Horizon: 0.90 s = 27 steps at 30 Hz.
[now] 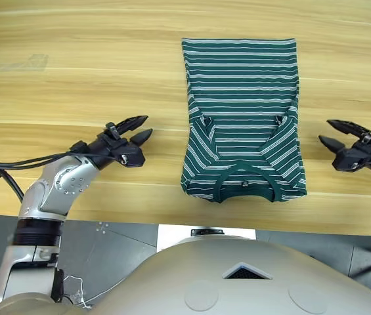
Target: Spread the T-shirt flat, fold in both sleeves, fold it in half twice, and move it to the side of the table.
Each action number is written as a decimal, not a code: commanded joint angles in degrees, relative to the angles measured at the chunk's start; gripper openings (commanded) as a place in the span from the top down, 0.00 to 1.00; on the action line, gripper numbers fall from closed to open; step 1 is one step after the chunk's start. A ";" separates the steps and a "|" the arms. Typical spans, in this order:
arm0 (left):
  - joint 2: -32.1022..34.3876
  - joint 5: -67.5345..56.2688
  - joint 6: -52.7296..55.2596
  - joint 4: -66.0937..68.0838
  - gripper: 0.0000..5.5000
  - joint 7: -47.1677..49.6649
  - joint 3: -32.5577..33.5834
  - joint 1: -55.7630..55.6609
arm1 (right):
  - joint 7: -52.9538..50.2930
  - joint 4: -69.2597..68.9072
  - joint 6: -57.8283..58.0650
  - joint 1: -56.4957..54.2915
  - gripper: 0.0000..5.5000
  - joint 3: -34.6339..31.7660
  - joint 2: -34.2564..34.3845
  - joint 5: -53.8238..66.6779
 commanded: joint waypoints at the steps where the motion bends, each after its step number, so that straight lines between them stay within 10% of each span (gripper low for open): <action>1: 1.67 3.58 -1.19 2.54 0.57 -1.90 -4.25 -3.99 | 6.46 -0.48 -1.03 -2.93 0.50 6.38 -0.70 -3.71; 10: 9.43 2.43 -0.78 -3.31 0.47 -8.14 -6.08 4.07 | 16.52 1.00 -0.97 -6.80 0.25 11.05 -2.59 2.11; 27: 11.00 -2.21 -3.96 -7.89 0.47 -15.60 -15.82 5.35 | 22.66 -2.37 -11.27 -2.96 0.25 11.93 -10.81 9.68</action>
